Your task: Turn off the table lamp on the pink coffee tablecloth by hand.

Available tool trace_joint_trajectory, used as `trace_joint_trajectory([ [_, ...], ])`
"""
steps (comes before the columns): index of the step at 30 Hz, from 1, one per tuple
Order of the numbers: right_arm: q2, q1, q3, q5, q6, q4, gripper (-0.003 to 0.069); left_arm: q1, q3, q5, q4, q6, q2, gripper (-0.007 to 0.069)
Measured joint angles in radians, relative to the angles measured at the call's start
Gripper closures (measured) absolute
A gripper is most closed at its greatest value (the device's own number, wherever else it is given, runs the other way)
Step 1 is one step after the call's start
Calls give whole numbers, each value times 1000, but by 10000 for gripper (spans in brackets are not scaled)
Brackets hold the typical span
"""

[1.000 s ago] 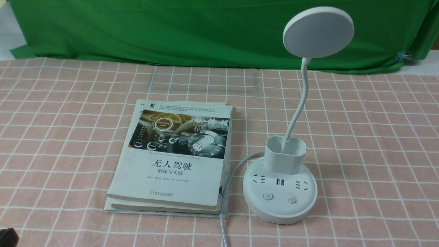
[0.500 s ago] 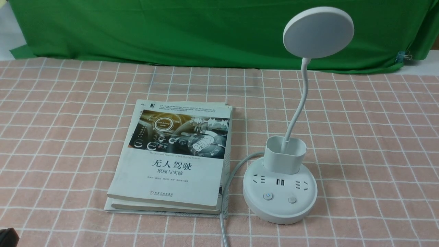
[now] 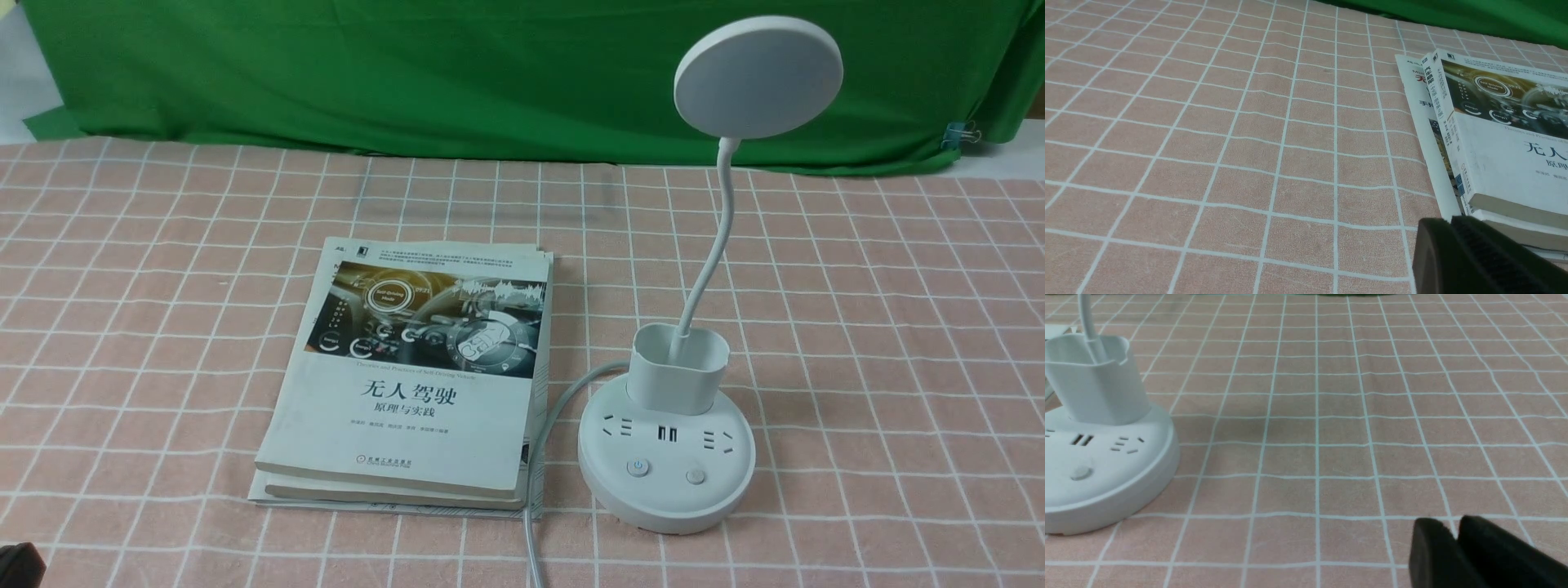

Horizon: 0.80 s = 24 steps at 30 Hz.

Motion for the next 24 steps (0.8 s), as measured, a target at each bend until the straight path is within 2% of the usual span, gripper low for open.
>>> trace_joint_trajectory([
  [24, 0, 0, 0, 0, 0, 0, 456, 0, 0, 0, 0, 0, 0, 618],
])
